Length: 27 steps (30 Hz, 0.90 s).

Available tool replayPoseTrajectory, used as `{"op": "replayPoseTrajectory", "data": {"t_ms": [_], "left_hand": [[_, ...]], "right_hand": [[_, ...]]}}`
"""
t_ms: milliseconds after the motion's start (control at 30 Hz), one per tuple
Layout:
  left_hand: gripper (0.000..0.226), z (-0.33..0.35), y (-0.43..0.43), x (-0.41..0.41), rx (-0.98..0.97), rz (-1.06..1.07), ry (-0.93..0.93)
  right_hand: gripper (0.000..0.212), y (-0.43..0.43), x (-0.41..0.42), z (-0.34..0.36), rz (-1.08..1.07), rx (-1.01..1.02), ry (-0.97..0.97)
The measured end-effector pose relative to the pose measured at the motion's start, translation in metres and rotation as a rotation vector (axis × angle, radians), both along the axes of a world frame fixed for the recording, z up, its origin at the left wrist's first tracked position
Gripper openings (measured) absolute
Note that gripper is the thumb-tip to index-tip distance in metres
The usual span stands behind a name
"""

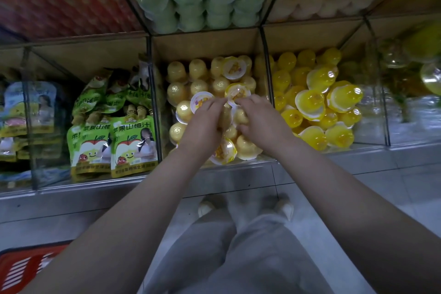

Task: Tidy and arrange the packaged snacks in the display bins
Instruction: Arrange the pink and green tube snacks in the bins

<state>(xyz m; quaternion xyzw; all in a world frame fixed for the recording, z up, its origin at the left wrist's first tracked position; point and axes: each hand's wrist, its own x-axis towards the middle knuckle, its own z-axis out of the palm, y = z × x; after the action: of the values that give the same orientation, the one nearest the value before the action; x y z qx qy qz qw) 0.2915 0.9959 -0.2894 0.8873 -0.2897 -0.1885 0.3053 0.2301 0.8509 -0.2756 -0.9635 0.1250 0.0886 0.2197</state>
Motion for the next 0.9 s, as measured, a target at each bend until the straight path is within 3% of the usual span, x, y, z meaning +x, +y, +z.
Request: {"op": "replayPoseTrajectory", "data": {"t_ms": [167, 267, 400, 500, 633, 733, 900], "left_hand": [[0.077, 0.000, 0.012, -0.005, 0.035, 0.013, 0.054], [0.078, 0.012, 0.016, -0.008, -0.027, 0.076, 0.127], [0.065, 0.038, 0.020, -0.017, -0.215, 0.200, 0.191], [0.059, 0.063, 0.019, -0.025, -0.464, 0.285, 0.342], [0.051, 0.106, 0.016, -0.035, -0.674, 0.358, 0.516], [0.048, 0.129, 0.018, -0.036, -0.744, 0.352, 0.517], [0.044, 0.157, 0.013, -0.023, -0.825, 0.384, 0.510]], "right_hand": [[0.058, -0.001, -0.007, -0.004, 0.018, 0.004, -0.011], [0.055, 0.003, -0.010, 0.004, -0.092, 0.156, -0.117], [0.043, 0.013, -0.015, 0.031, -0.368, 0.535, -0.291], [0.036, 0.024, -0.017, 0.056, -0.469, 0.745, -0.368], [0.027, 0.037, -0.021, 0.085, -0.527, 0.888, -0.480], [0.020, 0.042, -0.022, 0.103, -0.538, 0.954, -0.529], [0.027, 0.038, -0.010, 0.128, -0.509, 1.005, -0.582]]}}
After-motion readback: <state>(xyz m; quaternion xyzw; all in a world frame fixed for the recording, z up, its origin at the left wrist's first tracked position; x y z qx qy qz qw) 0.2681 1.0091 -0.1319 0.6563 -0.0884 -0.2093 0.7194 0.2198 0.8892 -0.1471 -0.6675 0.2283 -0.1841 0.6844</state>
